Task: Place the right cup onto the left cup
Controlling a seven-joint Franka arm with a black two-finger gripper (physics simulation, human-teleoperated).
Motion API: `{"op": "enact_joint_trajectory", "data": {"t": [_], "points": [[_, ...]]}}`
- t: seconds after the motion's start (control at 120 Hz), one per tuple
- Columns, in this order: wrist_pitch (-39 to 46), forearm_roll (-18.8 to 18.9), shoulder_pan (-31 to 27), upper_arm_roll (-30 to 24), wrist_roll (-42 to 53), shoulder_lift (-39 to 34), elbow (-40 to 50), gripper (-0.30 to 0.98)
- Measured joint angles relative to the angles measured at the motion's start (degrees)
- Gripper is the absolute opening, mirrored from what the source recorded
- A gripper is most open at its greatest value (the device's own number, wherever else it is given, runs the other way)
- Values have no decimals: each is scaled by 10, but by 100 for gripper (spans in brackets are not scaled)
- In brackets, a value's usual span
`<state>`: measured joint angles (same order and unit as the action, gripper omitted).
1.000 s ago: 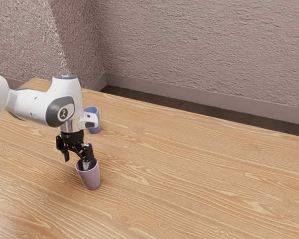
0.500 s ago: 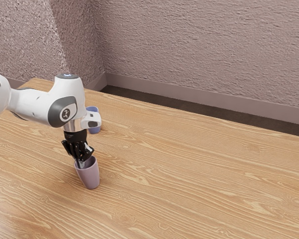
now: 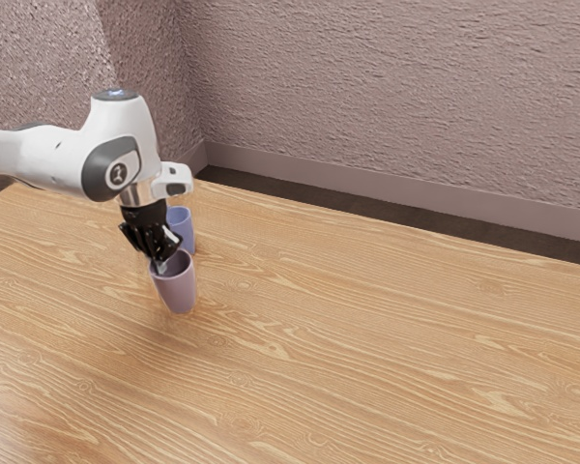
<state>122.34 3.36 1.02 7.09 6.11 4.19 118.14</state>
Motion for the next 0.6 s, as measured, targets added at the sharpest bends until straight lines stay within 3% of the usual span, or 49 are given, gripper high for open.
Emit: {"op": "enact_joint_trajectory", "data": {"t": [0.25, 0.6], "points": [[-122, 2, -13, 11, 20, 26, -171, -10], [-271, -21, -101, 10, 82, 204, -452, -10]]}}
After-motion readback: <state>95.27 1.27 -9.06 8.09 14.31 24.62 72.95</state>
